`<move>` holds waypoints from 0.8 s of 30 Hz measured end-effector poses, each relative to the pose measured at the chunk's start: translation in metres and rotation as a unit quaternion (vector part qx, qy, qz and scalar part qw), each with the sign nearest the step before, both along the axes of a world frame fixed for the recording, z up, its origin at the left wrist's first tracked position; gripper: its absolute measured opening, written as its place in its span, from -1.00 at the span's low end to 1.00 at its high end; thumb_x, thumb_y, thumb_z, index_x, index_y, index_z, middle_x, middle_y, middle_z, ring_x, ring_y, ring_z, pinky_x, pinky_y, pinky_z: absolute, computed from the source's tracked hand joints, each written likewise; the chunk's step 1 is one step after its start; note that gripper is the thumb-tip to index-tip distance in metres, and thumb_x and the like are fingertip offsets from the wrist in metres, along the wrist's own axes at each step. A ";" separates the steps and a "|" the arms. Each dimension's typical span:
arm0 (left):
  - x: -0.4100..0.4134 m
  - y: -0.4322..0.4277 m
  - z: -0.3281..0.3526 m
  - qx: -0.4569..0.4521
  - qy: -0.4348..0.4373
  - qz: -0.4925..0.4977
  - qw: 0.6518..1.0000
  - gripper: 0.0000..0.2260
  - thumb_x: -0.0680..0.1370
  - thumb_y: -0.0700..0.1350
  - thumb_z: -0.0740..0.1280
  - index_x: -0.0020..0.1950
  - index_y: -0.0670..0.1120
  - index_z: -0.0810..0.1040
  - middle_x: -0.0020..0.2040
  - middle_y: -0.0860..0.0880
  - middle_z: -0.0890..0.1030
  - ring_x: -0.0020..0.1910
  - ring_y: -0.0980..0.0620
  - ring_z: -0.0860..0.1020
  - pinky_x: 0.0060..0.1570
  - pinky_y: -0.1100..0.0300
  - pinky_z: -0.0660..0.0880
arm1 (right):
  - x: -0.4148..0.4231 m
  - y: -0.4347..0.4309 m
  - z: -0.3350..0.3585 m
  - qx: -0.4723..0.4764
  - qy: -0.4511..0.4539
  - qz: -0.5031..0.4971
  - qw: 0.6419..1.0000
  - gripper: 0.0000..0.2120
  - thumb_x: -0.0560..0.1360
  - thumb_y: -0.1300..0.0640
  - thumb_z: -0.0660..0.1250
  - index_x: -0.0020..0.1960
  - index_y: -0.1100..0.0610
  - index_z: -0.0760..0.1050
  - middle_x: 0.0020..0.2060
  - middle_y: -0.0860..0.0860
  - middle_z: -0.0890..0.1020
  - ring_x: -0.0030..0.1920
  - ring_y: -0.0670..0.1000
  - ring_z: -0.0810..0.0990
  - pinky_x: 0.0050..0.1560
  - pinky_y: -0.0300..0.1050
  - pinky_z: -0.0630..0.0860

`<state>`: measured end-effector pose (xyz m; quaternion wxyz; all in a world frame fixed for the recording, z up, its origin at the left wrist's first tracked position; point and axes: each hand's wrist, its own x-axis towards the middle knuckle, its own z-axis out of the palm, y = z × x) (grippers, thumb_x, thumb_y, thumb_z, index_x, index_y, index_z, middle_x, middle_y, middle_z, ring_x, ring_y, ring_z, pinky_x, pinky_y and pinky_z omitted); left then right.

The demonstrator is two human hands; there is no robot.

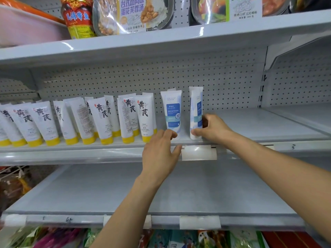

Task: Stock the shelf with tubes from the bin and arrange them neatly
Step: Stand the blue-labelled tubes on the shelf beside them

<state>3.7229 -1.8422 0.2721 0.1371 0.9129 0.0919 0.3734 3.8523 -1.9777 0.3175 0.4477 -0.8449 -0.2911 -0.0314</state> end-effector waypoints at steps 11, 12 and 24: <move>0.000 0.000 0.000 -0.024 0.023 -0.011 0.999 -0.68 0.54 0.03 0.33 0.27 0.02 0.42 0.15 0.07 0.54 0.14 0.08 0.48 0.05 0.12 0.49 | -0.007 0.000 0.001 -0.027 0.006 -0.012 1.000 -0.57 0.43 0.15 0.45 0.26 0.13 0.44 0.05 -0.02 0.56 0.01 -0.02 0.54 0.00 -0.16 0.43; -0.001 -0.001 0.001 -0.018 0.030 -0.011 0.999 -0.67 0.54 0.04 0.33 0.28 0.02 0.43 0.15 0.06 0.54 0.14 0.08 0.48 0.05 0.11 0.49 | -0.010 -0.001 0.001 -0.033 0.009 -0.012 0.999 -0.57 0.43 0.14 0.45 0.27 0.13 0.44 0.05 -0.03 0.56 0.01 -0.02 0.53 -0.01 -0.17 0.42; -0.085 -0.020 -0.022 -0.073 0.049 0.005 0.996 -0.70 0.55 0.05 0.31 0.26 0.04 0.42 0.03 0.11 0.55 0.02 0.08 0.53 0.01 0.03 0.52 | -0.102 -0.045 -0.038 -0.216 -0.247 -0.024 0.944 -0.60 0.54 0.00 0.27 0.35 0.04 0.36 0.29 0.03 0.48 0.24 0.07 0.47 0.18 0.02 0.44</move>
